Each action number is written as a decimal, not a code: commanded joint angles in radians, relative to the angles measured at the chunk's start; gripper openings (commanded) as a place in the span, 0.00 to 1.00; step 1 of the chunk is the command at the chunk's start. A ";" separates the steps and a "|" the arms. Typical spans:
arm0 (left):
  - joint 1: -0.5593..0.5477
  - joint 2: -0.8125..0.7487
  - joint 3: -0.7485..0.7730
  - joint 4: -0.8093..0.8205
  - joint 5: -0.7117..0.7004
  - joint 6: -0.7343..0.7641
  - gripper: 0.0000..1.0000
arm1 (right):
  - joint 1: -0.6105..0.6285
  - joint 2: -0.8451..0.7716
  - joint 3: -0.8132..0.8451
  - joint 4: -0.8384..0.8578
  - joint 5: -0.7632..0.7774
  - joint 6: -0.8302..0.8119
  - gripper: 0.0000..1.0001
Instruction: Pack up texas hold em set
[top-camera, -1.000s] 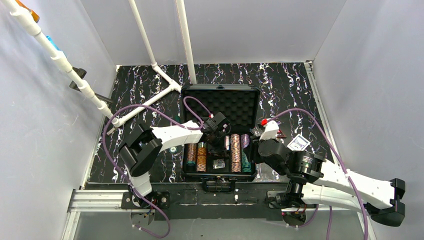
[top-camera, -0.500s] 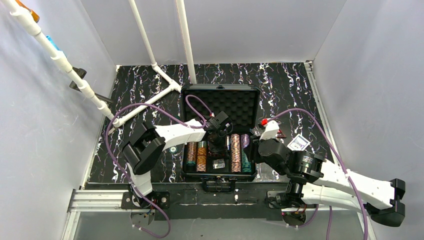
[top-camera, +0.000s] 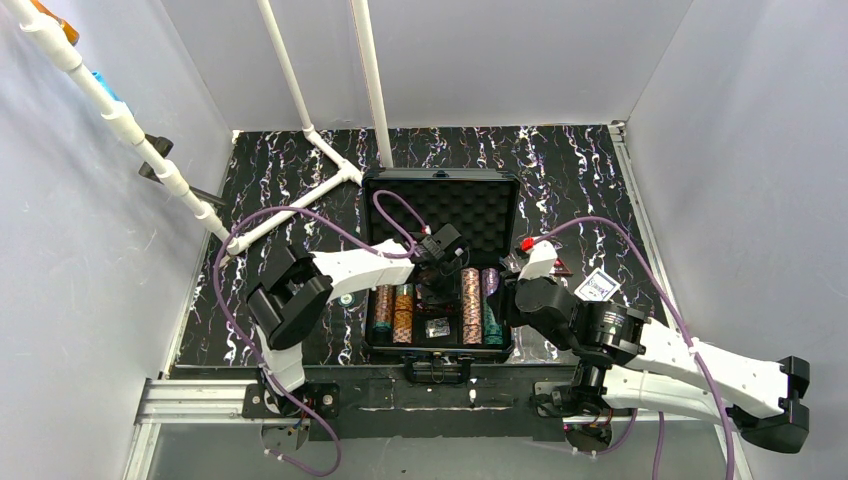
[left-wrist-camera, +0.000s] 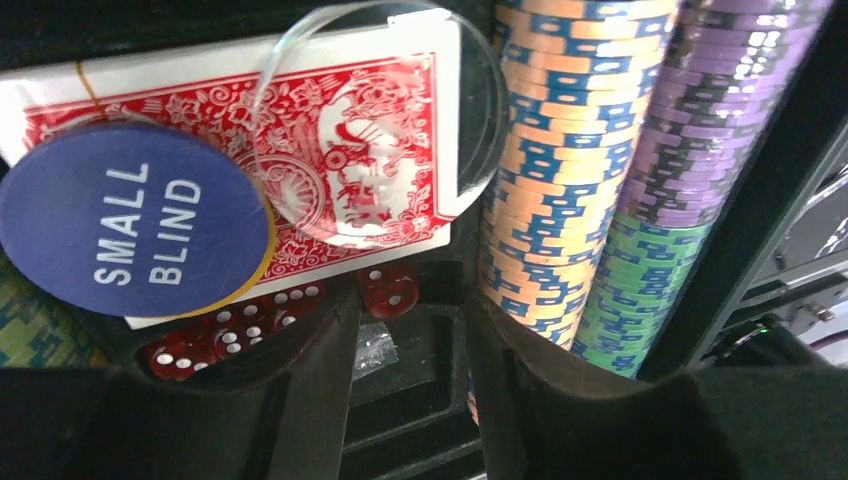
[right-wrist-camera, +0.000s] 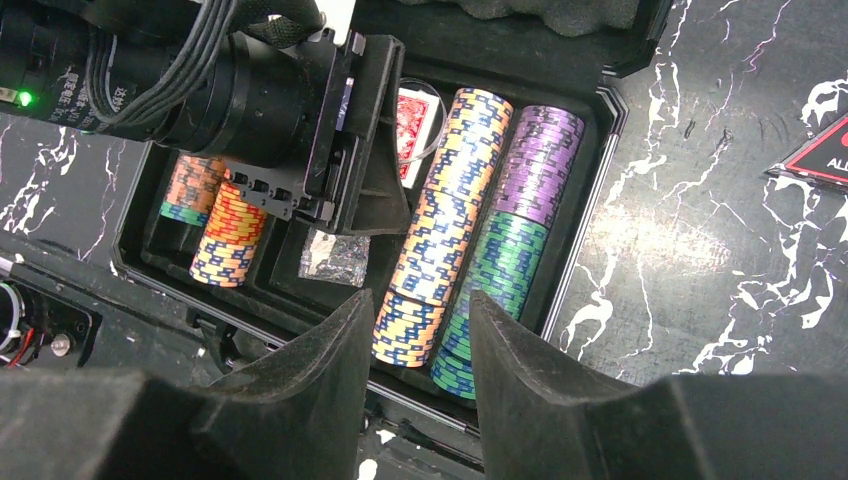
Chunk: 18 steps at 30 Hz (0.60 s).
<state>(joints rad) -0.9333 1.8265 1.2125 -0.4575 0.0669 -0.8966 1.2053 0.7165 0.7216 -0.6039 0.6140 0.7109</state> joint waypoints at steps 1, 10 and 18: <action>-0.007 -0.081 -0.011 -0.079 -0.013 0.022 0.50 | -0.003 0.002 0.000 0.023 0.013 0.003 0.48; 0.019 -0.407 -0.049 -0.246 -0.072 0.100 0.83 | -0.007 0.015 0.009 0.034 -0.002 -0.007 0.48; 0.499 -0.688 -0.260 -0.406 -0.088 0.321 0.79 | -0.010 0.048 0.018 0.058 -0.025 -0.016 0.48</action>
<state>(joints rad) -0.7301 1.2490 1.0757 -0.6990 0.0236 -0.7552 1.1999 0.7544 0.7216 -0.5980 0.5937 0.7061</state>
